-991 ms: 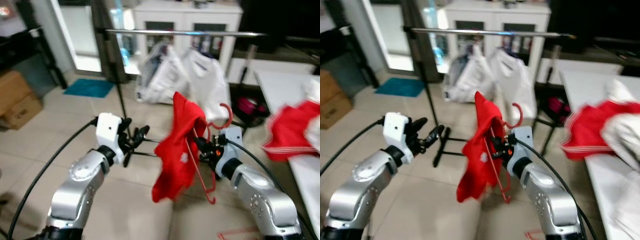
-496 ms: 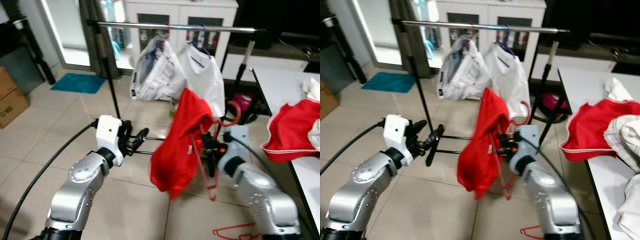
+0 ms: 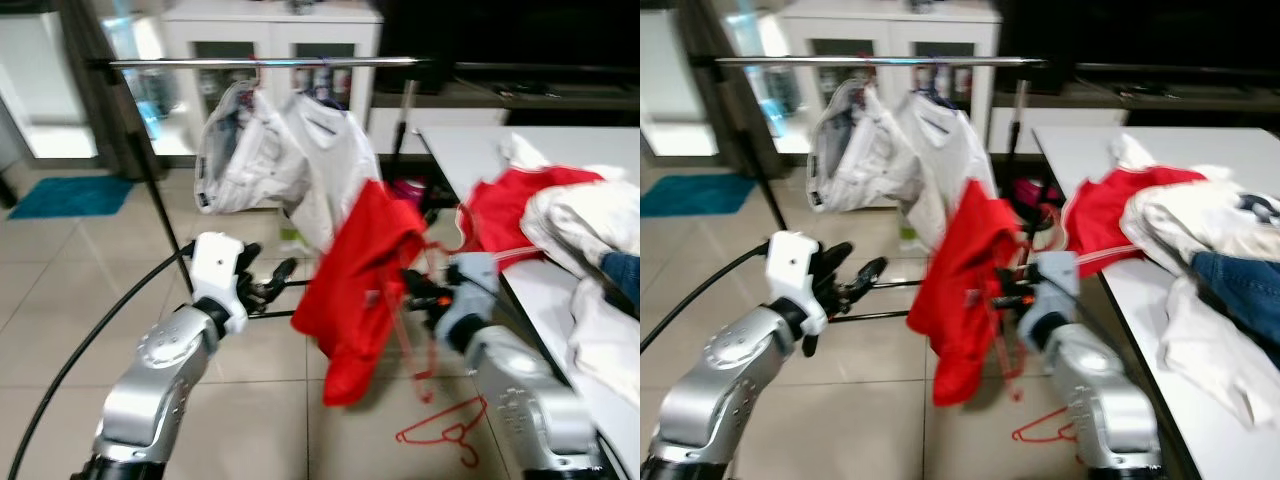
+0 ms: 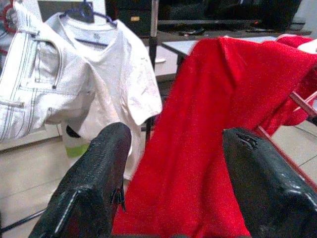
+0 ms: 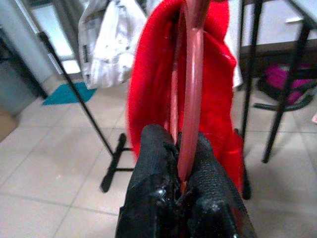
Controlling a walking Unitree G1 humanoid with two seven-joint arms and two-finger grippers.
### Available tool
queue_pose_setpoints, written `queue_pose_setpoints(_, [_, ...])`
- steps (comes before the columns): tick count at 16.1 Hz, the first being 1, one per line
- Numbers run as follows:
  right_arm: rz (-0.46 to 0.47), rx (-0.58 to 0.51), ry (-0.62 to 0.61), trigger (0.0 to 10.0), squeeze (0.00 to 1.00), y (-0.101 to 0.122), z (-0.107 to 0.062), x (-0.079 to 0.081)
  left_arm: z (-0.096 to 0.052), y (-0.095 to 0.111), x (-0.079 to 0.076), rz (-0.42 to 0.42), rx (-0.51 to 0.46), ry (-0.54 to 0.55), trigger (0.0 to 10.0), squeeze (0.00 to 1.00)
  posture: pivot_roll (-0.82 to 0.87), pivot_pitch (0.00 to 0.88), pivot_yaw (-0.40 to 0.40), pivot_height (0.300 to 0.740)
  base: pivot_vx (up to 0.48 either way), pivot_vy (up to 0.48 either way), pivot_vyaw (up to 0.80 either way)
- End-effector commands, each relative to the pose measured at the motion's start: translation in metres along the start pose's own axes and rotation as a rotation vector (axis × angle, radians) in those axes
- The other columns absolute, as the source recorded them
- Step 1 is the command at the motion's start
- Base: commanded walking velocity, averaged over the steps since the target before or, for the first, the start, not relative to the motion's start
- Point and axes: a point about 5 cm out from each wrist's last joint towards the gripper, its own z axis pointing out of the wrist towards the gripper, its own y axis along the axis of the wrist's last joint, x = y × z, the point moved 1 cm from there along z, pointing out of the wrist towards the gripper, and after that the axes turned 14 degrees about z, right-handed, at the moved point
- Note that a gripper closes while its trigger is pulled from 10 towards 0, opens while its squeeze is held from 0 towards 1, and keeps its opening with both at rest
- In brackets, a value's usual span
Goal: Hang hanger
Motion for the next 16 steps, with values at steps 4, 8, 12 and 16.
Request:
queue_pose_setpoints(4, [-0.015, -0.003, 0.075, 10.0, 0.00, 0.0030, 0.0038, 0.0156, -0.0034, -0.0018, 0.0087, 0.029, 0.025, 0.041, 10.0, 0.00, -0.07, 0.000, 0.011, 0.740, 0.000, 0.098, 0.00])
queue_pose_setpoints(8, [-0.019, 0.006, 0.086, 10.0, 0.00, 0.0024, 0.0043, 0.0168, -0.0035, -0.0017, 0.0102, 0.007, 0.023, 0.055, 10.0, 0.00, -0.07, 0.000, 0.005, 0.740, 0.000, 0.000, 0.00])
queue_pose_setpoints(12, [-0.021, 0.011, 0.094, 10.0, 0.00, 0.0024, 0.0049, 0.0171, -0.0039, -0.0020, 0.0093, 0.009, 0.026, 0.050, 10.0, 0.00, -0.06, 0.000, 0.004, 0.740, 0.000, 0.000, 0.00])
queue_pose_setpoints(16, [-0.021, 0.012, 0.094, 10.0, 0.00, 0.0026, 0.0047, 0.0166, -0.0033, -0.0024, 0.0078, 0.024, 0.030, 0.043, 10.0, 0.00, -0.07, 0.000, 0.005, 0.740, 0.000, 0.000, 0.00])
